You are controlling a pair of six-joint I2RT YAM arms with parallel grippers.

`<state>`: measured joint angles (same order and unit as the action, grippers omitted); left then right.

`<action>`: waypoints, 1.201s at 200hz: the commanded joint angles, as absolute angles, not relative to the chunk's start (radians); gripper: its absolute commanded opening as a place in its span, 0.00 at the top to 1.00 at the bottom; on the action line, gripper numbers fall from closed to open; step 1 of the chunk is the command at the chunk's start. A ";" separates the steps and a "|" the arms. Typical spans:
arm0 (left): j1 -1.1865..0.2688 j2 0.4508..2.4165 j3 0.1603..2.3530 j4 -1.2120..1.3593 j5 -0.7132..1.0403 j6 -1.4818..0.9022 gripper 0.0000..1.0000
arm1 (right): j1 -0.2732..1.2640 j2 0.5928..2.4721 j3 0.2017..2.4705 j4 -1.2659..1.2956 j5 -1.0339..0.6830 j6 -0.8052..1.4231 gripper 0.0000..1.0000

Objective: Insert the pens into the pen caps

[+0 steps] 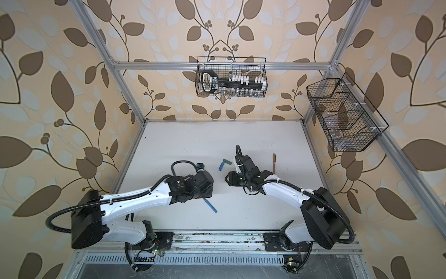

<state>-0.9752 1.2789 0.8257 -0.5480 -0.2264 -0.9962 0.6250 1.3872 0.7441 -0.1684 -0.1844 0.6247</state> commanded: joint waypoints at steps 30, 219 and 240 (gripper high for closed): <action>-0.976 1.288 0.721 -0.523 -0.184 -1.238 0.49 | 0.614 1.320 0.666 -0.201 -0.166 0.612 0.51; -1.028 1.460 0.946 -0.690 -0.200 -0.949 0.25 | 0.445 0.985 0.516 -0.256 -0.264 0.633 0.45; -1.045 1.484 0.938 -0.686 -0.153 -0.864 0.26 | 0.445 0.979 0.515 -0.261 -0.277 0.631 0.45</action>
<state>-1.0290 1.4460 0.9401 -0.6014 -0.1688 -1.0084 0.4484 0.9958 0.5354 -0.2443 -0.2474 0.6277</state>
